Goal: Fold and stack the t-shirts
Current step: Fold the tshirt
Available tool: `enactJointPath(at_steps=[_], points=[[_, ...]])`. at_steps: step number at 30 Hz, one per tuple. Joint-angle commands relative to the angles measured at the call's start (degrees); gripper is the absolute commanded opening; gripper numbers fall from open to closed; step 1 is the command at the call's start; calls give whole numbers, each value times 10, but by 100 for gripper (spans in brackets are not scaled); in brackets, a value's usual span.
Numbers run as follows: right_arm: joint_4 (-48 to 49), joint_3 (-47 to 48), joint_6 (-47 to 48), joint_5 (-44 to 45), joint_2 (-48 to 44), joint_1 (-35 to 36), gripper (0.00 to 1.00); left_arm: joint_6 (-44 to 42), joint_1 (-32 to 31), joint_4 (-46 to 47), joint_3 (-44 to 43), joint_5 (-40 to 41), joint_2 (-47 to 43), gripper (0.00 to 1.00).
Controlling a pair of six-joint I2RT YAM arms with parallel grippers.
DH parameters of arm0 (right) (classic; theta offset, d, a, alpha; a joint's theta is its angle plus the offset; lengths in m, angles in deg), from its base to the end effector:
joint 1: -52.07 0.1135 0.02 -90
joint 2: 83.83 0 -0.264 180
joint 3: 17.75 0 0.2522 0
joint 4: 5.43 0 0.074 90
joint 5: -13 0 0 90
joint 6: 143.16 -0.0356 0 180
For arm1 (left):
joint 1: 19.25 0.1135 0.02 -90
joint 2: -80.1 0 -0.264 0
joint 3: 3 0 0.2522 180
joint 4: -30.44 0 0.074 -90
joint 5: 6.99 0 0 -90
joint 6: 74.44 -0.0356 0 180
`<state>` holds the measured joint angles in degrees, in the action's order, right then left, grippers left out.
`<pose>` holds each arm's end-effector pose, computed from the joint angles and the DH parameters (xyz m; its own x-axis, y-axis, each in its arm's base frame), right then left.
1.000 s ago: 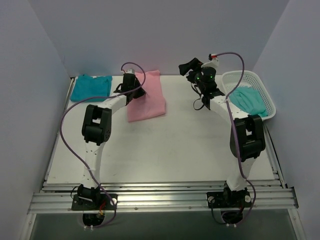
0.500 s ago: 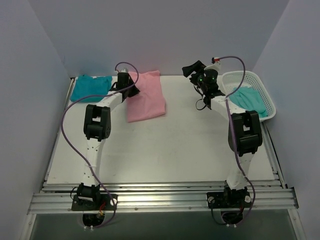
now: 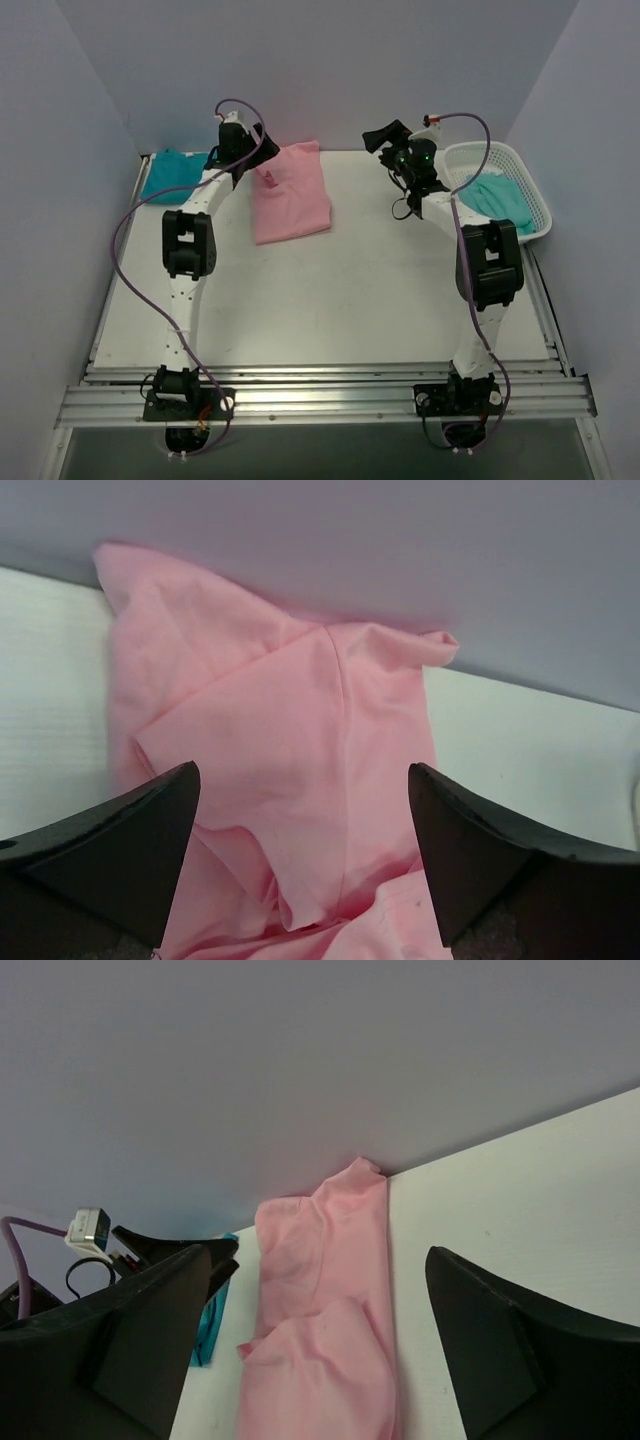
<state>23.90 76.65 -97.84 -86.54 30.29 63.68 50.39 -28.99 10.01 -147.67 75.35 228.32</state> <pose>0.4620 0.1009 0.2876 -0.1358 0.6800 -0.7205 -0.3699 0.6399 0.6736 0.5866 -0.1055 0.1925 -0.4931 -0.4897 -0.7191 0.0074 0.8242 -0.5663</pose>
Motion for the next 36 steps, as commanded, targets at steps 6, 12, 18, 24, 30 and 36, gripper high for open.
enactJointPath(at_steps=[6, 12, 18, 24, 30, 36], points=[[-107, 23, 72, 25, -79, 29, 100, -29, -5, 38, 178, 47, -248, 94], [-180, -23, 74, 79, -137, 63, 99, 29, -21, 110, 524, 100, -489, 94], [-201, -108, 64, 124, -140, 116, 94, 80, -110, 125, 729, 180, -627, 94], [-180, -163, 27, 111, -94, 123, 95, 164, -177, 119, 829, 259, -689, 94], [-145, -187, 13, 102, -58, 129, 94, 215, -180, 169, 893, 289, -682, 94], [-129, -175, 8, 78, -33, 143, 93, 252, -172, 246, 920, 283, -623, 94]])
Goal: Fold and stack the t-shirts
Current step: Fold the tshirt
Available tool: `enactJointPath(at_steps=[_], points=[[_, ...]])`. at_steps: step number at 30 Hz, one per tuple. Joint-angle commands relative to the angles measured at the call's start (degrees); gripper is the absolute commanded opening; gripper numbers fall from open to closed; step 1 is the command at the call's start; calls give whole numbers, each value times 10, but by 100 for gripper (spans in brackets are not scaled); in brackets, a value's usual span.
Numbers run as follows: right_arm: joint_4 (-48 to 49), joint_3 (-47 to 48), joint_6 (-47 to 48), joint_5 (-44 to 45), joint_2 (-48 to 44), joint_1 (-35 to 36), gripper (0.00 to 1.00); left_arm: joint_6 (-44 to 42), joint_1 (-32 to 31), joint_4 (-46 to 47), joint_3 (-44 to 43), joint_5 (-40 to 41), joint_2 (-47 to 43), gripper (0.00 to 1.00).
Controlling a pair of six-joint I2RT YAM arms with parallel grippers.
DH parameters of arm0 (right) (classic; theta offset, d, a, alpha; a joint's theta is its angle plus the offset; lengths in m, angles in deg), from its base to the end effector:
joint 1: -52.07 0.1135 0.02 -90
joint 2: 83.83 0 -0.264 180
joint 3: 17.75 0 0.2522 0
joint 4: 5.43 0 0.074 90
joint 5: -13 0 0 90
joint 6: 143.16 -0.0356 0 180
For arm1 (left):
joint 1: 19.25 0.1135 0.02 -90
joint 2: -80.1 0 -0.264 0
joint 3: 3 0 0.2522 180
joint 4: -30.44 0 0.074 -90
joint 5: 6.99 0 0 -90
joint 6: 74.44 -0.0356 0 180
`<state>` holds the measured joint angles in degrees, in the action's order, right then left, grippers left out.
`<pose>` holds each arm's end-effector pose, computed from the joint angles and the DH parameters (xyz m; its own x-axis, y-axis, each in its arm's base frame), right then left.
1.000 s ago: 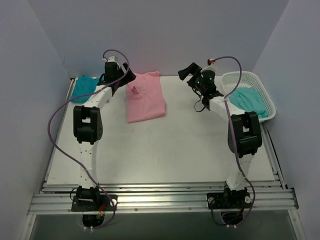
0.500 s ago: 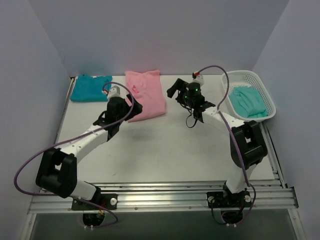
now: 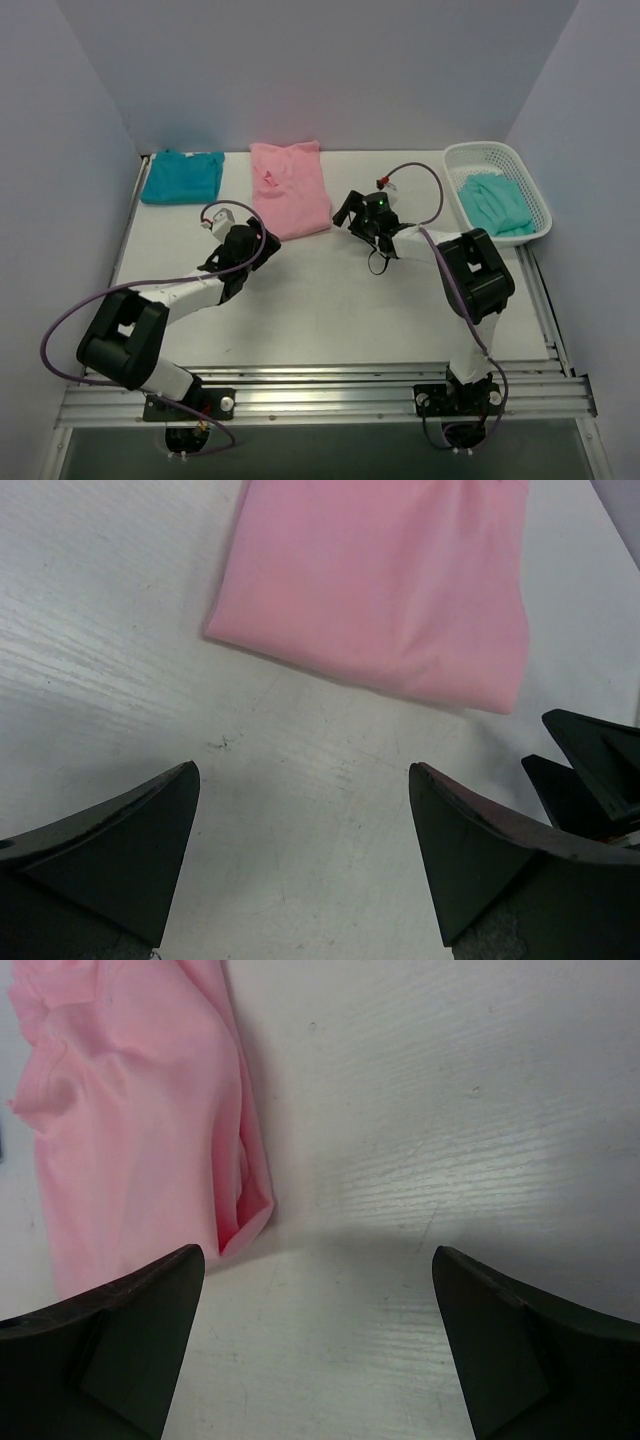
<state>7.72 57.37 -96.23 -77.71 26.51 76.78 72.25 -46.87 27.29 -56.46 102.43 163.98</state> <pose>0.3808 0.1757 0.1744 -0.5419 0.5023 -0.6738 -0.0799 0.7673 0.6363 0.2704 -0.1281 0.1888 -0.4293 -0.6649 -0.6112 -0.3041 0.7437 -0.5954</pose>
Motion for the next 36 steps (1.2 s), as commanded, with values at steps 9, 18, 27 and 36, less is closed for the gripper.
enactJointPath(at_steps=[9, 18, 27, 36], points=[[40, 71, -23, -18, 70, 53, 92, 54, 33, 143, 2, -32, 116, 96], [45, 92, -27, -20, 99, 61, 75, 55, 46, 165, 7, -46, 126, 97], [43, 98, -26, -19, 112, 61, 46, 55, 56, 182, 19, -54, 127, 98], [54, 104, -26, -16, 126, 60, 34, 55, 57, 186, 23, -52, 124, 98]])
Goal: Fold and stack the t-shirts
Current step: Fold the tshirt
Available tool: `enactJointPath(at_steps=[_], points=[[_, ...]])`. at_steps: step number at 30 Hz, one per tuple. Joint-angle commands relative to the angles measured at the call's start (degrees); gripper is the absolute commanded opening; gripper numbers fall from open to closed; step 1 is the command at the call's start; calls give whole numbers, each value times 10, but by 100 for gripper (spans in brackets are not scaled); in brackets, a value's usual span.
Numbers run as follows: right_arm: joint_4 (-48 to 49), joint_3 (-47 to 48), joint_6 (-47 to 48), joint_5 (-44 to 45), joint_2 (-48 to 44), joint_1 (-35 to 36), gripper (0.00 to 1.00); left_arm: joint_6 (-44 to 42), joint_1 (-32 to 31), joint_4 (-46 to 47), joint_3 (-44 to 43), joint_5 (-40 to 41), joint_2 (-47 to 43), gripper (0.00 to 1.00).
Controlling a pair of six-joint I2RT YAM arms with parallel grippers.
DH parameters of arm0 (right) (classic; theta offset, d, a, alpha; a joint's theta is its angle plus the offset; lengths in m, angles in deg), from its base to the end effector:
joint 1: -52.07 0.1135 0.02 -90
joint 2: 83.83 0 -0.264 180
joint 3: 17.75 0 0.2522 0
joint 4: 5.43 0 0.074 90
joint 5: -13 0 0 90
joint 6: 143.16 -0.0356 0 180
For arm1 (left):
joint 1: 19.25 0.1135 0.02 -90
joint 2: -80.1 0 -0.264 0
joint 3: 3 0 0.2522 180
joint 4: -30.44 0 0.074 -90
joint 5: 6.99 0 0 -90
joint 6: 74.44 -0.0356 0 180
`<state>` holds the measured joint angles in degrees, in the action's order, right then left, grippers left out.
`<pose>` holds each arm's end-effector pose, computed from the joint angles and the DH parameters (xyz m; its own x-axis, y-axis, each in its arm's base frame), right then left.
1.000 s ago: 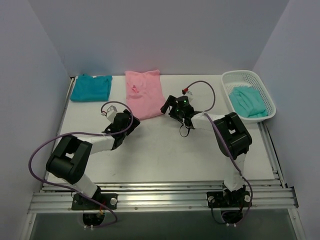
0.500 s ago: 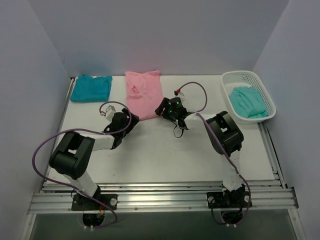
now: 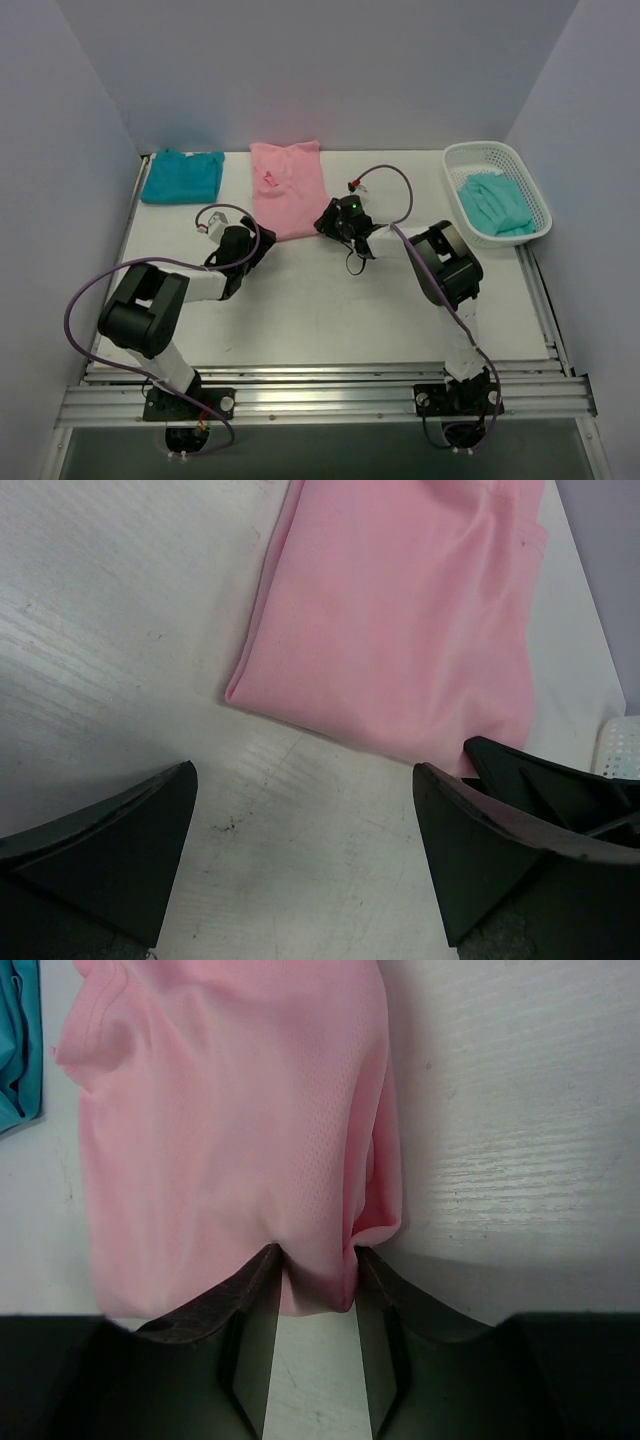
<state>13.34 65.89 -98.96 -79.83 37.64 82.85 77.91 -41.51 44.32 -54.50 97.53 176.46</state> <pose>0.3948 0.2372 0.1482 -0.5908 0.4815 -0.6474 -0.1831 0.7014 0.6888 0.3005 -0.1133 0.1421 -0.3697 -0.7752 -0.5122 -0.3441 0.6263 -0.6995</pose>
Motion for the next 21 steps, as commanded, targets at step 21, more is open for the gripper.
enactJointPath(at_steps=[21], points=[[25, 28, -4, -33, 42, -9, 0, 66, 6, 6, -68, 33, 111, 63]])
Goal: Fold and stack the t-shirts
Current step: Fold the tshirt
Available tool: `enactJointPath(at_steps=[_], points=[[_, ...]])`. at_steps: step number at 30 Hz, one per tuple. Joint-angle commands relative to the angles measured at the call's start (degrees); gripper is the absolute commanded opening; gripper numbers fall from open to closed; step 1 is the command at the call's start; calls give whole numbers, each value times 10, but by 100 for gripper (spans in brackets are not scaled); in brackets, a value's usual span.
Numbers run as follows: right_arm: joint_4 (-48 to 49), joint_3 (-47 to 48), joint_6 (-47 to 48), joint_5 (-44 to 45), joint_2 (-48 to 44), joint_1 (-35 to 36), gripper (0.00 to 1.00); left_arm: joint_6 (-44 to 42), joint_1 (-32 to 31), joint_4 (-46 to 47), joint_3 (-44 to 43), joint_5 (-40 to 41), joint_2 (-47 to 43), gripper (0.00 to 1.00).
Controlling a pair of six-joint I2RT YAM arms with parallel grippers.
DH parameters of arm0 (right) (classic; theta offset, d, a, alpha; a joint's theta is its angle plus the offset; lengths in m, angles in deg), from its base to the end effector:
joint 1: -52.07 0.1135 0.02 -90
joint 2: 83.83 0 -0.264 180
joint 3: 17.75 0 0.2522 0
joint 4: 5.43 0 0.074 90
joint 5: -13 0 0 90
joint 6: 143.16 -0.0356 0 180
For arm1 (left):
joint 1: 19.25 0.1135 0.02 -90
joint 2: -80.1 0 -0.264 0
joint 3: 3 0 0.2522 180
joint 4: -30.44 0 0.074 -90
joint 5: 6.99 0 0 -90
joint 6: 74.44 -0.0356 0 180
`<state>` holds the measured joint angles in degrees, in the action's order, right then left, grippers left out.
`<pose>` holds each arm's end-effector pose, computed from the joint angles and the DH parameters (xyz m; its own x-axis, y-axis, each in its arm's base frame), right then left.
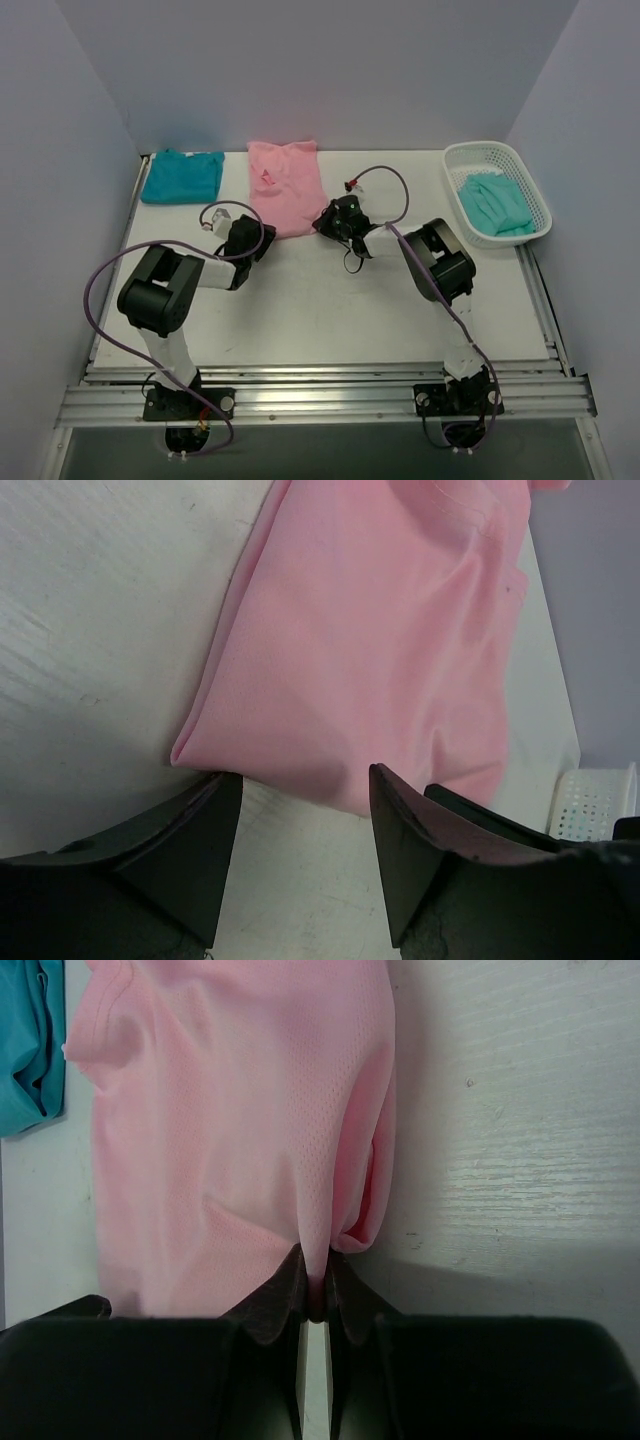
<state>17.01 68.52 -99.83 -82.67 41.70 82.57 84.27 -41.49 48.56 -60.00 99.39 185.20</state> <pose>0.4061 0.2433 0.1371 -0.5977 0.4880 -0.6360 -0.2211 0.6623 0.7159 0.3286 -0.1235 0.1266 -0.2956 -0.8449 -0.4458 -0.3812 0.5322 -0.7559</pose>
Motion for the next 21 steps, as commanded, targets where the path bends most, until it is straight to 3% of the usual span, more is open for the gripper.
enactJointPath(at_steps=[1, 5, 7, 13, 16, 17, 21], points=[[-11, -4, 6, -4, -1, -7, 0, 5, 4, -37, -16, 17, 27, 63], [-7, -22, 6, -7, -20, -16, 0, 6, 10, -37, -20, 21, 37, 54], [-5, -29, 7, -8, -27, -22, 0, 3, 16, -32, -21, 17, 43, 39], [-7, -72, 11, 0, -72, -29, 0, -7, 28, -25, -16, 10, 51, 22], [-9, -92, 12, 7, -90, -29, 0, -14, 31, -25, -13, 6, 52, 11], [-9, -98, 11, 7, -99, -29, 0, -16, 31, -23, -11, 2, 50, 2], [-13, -127, 7, 13, -128, -25, 0, -22, 29, -12, 8, -13, 36, 2]])
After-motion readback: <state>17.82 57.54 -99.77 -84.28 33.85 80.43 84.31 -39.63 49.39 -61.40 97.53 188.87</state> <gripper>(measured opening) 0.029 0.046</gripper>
